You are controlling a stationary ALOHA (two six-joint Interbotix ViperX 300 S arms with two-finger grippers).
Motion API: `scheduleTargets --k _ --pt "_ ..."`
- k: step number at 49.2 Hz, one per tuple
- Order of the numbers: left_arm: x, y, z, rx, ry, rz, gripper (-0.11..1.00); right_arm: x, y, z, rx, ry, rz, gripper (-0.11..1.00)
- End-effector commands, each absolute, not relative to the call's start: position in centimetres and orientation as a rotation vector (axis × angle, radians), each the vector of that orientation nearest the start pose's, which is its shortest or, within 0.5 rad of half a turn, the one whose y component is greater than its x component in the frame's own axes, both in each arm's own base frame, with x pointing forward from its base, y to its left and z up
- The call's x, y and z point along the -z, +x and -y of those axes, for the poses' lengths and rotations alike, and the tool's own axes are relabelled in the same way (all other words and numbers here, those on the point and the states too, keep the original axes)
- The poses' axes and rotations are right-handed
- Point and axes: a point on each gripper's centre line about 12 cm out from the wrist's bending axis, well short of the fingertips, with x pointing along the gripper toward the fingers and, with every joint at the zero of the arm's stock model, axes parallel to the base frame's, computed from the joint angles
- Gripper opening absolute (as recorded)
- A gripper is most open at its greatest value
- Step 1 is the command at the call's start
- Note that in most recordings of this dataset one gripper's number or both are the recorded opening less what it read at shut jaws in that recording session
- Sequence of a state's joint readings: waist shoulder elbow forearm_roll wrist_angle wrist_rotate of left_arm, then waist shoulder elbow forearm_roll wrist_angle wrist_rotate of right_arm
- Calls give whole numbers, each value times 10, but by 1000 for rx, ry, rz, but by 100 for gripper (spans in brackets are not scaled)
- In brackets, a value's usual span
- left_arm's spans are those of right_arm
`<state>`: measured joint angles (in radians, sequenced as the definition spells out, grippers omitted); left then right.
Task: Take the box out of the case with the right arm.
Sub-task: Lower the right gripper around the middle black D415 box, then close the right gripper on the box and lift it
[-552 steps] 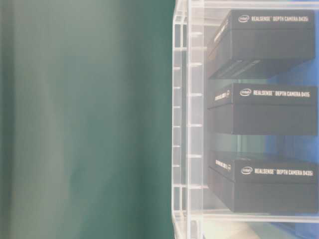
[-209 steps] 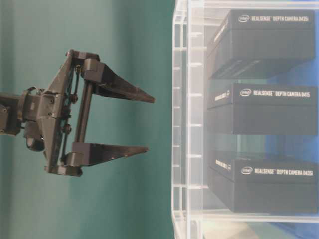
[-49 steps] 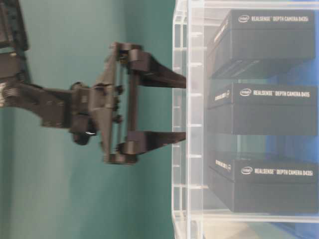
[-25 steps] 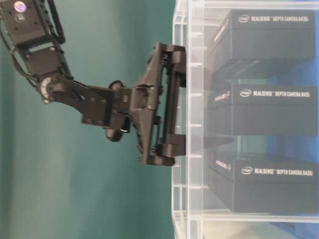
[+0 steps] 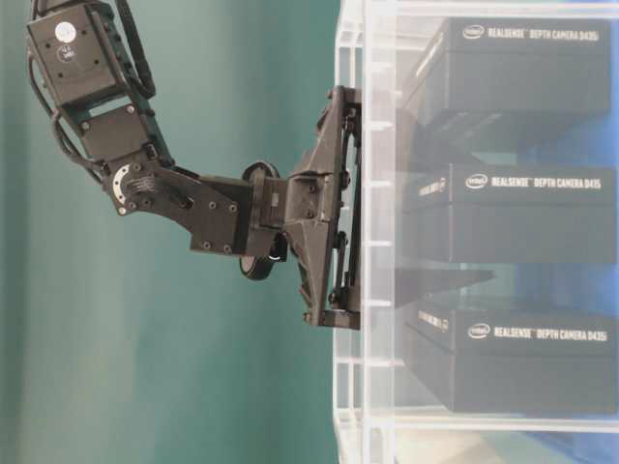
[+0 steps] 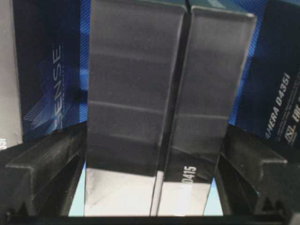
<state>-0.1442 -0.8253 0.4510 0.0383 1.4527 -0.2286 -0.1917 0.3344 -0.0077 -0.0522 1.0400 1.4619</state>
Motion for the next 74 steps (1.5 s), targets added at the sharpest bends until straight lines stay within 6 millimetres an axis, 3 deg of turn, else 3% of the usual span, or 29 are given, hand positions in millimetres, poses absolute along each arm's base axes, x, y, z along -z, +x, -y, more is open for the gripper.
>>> scheduleTargets --k 1,10,16,31,40,54,74 --pt "-383 156 17 -32 -104 -1070 2 -190 455 90 1119 1298 -963 90" --pt "-383 156 17 -32 -106 -1070 2 -191 457 86 1111 1316 -969 86" --pt "-383 156 17 -32 -106 -1068 2 -192 457 82 1113 1322 -968 67" --pt "-383 156 17 -32 -104 -1068 2 -194 458 81 1127 1329 -958 66" --pt "-383 156 17 -31 -105 -1068 2 -205 457 82 1148 1302 -967 66" --pt "-384 155 17 -30 -105 -1064 2 -249 455 86 1165 1261 -938 66" --pt "-384 154 17 -30 -106 -1061 2 -335 441 91 1222 1166 -836 66"
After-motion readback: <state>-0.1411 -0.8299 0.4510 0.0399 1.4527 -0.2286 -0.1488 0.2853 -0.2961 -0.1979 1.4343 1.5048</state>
